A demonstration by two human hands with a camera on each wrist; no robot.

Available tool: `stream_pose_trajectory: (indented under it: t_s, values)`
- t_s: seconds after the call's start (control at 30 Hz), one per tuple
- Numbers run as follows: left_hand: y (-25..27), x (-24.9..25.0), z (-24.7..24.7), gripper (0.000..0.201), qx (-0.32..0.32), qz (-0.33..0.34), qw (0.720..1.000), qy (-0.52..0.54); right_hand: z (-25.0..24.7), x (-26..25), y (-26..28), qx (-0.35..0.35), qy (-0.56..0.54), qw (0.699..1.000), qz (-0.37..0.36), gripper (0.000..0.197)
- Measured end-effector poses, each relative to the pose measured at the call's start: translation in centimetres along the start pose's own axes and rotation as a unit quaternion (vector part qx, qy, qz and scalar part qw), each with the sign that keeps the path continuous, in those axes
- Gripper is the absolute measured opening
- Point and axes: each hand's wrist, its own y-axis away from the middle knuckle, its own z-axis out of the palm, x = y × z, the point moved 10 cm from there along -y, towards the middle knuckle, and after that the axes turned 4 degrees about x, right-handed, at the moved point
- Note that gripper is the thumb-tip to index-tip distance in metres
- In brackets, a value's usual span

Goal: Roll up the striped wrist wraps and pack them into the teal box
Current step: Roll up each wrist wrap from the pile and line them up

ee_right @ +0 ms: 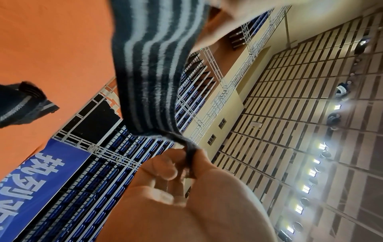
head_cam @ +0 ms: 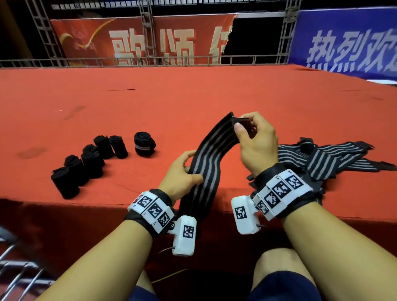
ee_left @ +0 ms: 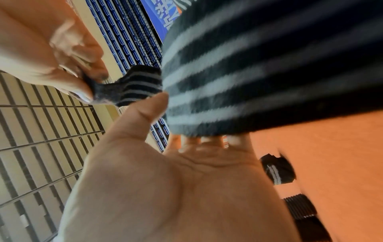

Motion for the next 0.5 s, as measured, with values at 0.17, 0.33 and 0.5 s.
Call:
stream_pose_trajectory:
  t_s: [0.17, 0.33, 0.5]
  values:
    - [-0.3, 0.9, -1.1, 0.068, 0.069, 0.041, 0.992, -0.101, 1.8, -0.8, 0.7, -0.066, -0.027, 0.997, -0.016, 0.005]
    - [0.0, 1.0, -2.7, 0.103, 0.115, 0.038, 0.988, -0.094, 2.2, -2.0, 0.5, -0.097, -0.062, 0.993, -0.032, 0.005]
    - [0.4, 1.5, -2.9, 0.094, 0.13, 0.025, 0.976, -0.171, 2.4, -3.1, 0.4, -0.109, -0.103, 0.987, -0.054, 0.008]
